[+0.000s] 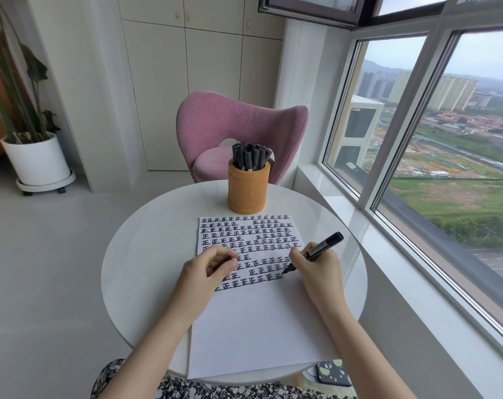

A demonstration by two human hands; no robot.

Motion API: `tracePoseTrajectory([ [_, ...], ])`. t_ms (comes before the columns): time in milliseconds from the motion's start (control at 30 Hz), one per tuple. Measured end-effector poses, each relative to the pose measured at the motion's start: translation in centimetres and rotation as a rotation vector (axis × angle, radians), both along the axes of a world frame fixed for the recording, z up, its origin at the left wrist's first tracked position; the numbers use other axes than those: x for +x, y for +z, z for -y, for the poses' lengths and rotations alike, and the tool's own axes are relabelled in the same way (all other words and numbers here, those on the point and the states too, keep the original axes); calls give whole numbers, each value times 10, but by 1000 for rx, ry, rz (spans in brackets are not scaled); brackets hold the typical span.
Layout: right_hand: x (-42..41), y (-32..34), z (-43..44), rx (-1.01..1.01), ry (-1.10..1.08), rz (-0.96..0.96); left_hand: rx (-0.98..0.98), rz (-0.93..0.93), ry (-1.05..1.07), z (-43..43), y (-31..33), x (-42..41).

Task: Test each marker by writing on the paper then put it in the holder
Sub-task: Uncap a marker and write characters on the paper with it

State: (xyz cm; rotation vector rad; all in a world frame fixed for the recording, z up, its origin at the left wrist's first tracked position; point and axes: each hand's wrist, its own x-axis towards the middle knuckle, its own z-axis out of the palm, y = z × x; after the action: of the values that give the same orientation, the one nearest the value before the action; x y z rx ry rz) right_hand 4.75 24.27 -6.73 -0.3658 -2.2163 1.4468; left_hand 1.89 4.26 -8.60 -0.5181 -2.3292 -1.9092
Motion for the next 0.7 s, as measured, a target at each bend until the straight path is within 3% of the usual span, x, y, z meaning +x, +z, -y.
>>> tracePoseTrajectory([
  [700,2,0,0,-14,-8,-13,-10,7,13,1,-1,-1],
])
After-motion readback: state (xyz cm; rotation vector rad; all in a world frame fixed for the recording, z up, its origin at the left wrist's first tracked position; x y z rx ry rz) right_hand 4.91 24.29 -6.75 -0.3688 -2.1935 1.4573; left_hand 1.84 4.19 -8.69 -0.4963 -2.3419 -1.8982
